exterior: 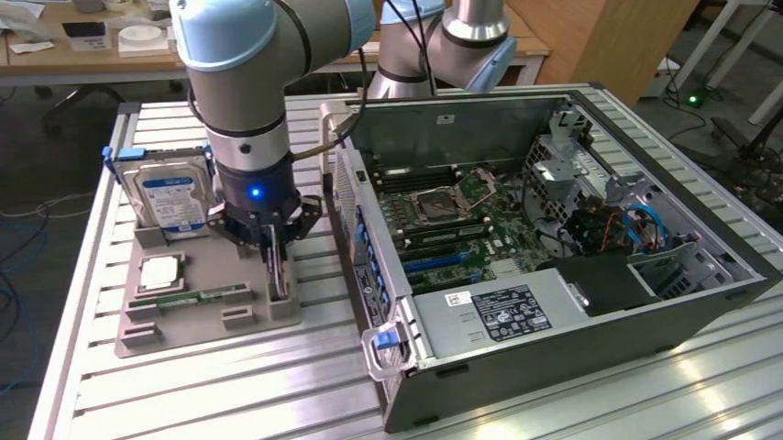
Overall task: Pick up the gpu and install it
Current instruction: 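Pick up the gpu and move the gpu toward the slot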
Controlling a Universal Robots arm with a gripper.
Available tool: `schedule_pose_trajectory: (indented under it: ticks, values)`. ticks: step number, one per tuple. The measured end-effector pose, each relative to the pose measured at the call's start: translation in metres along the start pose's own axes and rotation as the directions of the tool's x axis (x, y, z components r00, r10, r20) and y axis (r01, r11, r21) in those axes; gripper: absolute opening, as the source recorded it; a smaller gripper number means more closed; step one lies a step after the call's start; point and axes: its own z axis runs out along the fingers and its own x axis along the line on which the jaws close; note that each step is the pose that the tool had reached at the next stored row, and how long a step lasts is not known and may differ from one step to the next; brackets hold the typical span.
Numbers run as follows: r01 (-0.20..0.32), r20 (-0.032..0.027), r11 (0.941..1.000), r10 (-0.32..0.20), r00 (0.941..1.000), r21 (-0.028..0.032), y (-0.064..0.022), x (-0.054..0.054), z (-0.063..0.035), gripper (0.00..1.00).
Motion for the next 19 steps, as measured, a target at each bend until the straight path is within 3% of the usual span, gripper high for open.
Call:
schedule_pose_trajectory:
  ticks: [19]
  values:
    - [0.0, 0.0001, 1.0, 0.0, 1.0, -0.0002, 0.0015, -0.002, -0.0661, 0.29]
